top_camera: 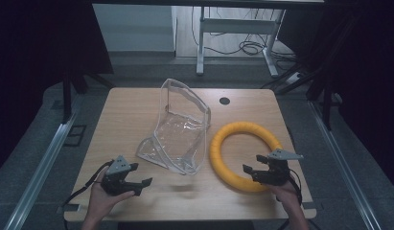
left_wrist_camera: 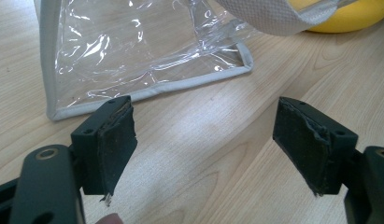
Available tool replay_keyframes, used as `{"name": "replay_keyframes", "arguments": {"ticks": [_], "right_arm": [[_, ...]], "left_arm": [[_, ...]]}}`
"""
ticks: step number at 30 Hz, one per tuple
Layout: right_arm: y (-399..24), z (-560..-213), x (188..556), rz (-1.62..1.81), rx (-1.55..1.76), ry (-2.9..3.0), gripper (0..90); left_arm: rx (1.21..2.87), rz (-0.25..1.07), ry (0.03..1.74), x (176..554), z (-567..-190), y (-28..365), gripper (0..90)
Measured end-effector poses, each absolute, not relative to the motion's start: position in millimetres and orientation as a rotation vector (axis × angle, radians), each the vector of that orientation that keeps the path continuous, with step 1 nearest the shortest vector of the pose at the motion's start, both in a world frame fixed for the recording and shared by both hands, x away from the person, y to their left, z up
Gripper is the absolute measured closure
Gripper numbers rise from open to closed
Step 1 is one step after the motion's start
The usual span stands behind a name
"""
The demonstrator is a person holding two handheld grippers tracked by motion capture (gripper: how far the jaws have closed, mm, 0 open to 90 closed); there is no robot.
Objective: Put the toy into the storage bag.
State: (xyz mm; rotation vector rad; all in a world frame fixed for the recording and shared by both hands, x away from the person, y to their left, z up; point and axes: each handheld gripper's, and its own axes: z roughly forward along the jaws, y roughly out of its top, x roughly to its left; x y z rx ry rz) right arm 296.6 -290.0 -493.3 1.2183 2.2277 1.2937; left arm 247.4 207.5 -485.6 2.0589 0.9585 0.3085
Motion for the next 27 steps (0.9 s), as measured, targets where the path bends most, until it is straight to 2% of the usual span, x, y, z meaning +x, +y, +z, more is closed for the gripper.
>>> {"name": "replay_keyframes", "arguments": {"ticks": [6,15,27], "right_arm": [[-287.4,-486.4,296.5,1.331,1.224,2.266,24.0],[-279.9,-460.7,300.5,1.154,1.076,2.408,26.6],[-266.8,-450.3,312.4,0.976,0.988,2.603,27.4]], "left_arm": [[2.058,0.301,0.96,246.9,-485.7,206.6,21.2],[2.072,0.3,0.946,245.4,-484.1,203.4,21.3],[2.098,0.294,0.946,247.2,-488.7,200.7,21.3]]}}
